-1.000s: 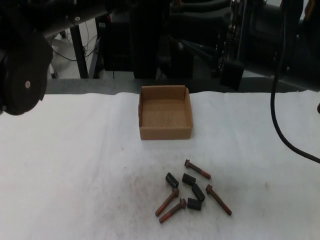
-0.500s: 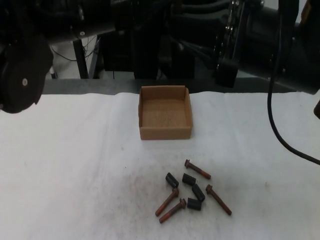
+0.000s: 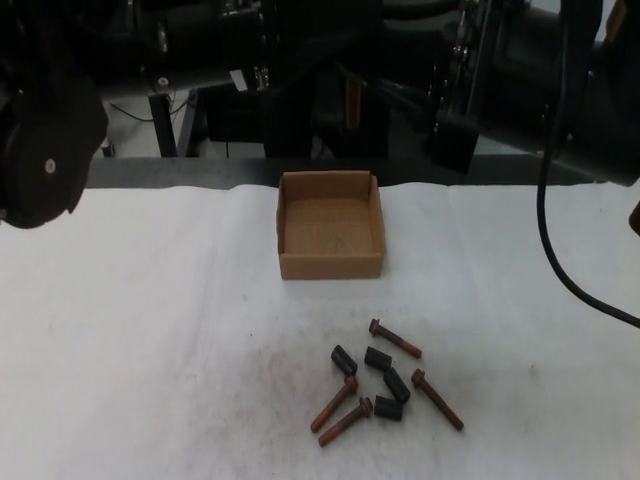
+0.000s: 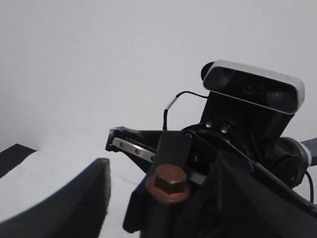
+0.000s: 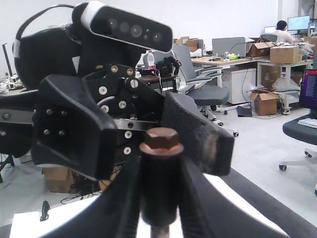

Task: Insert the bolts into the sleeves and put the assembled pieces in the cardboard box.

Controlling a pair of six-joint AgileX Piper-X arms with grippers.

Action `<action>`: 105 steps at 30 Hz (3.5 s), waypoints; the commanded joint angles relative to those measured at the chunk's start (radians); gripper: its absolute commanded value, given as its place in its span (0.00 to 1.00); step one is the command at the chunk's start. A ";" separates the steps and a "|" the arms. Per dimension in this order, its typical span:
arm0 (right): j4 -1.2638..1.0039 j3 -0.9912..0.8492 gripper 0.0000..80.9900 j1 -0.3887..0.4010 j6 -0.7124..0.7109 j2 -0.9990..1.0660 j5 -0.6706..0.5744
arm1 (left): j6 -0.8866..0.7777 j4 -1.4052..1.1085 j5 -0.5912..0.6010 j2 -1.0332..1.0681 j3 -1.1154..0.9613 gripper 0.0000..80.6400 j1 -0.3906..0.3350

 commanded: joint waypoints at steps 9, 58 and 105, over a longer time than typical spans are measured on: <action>0.221 -0.014 0.01 0.000 -0.071 -0.015 0.178 | -0.168 -0.287 -0.052 -0.009 -0.040 0.63 0.068; 1.080 -1.168 0.47 -0.111 -0.061 1.148 0.524 | 0.321 0.819 -0.362 -0.012 -0.037 0.00 0.221; 1.322 -0.057 0.01 -0.428 -0.158 -0.320 0.411 | 0.518 0.916 -0.781 0.401 -0.152 0.48 -0.300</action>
